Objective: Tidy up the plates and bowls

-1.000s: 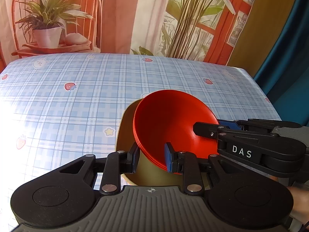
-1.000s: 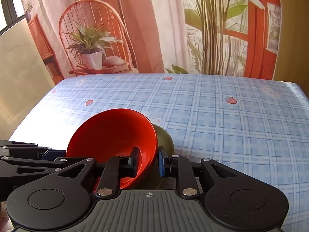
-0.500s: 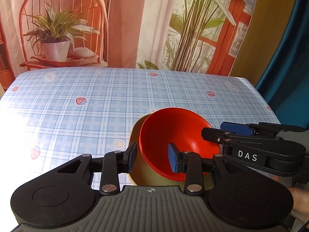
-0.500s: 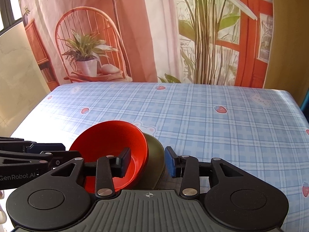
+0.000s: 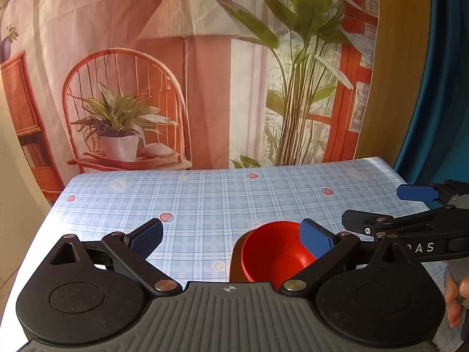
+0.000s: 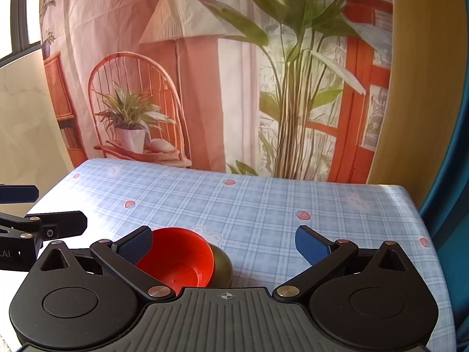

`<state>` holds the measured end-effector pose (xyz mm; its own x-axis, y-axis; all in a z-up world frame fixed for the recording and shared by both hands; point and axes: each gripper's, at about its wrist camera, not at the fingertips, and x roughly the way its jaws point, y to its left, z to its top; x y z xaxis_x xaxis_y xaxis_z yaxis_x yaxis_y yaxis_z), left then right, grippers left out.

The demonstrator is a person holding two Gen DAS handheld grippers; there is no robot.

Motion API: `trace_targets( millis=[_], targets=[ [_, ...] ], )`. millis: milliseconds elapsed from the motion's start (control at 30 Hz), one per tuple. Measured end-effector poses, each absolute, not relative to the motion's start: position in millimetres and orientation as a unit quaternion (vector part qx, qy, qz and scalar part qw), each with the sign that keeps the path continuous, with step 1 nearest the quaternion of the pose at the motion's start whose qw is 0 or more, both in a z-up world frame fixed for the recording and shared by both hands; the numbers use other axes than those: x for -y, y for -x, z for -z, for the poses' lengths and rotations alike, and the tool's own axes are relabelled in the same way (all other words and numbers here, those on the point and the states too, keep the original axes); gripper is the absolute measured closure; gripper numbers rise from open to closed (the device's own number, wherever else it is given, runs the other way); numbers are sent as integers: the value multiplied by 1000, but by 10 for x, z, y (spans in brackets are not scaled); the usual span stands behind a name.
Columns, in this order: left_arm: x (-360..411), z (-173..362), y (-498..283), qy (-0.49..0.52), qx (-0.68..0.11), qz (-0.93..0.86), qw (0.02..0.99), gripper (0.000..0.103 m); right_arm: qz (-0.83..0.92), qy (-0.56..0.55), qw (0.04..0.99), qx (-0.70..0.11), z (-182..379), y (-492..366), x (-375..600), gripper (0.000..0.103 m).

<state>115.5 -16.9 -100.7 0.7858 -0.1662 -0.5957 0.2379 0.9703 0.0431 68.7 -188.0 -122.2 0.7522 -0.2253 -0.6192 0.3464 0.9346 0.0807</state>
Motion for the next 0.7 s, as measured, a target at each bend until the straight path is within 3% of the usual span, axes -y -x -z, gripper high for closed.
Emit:
trace_targets(
  millis=[700],
  targets=[
    [-234,58,-89,-52,-203,44,977,0,193,-90,951,-226,114,318,1435,0]
  ],
)
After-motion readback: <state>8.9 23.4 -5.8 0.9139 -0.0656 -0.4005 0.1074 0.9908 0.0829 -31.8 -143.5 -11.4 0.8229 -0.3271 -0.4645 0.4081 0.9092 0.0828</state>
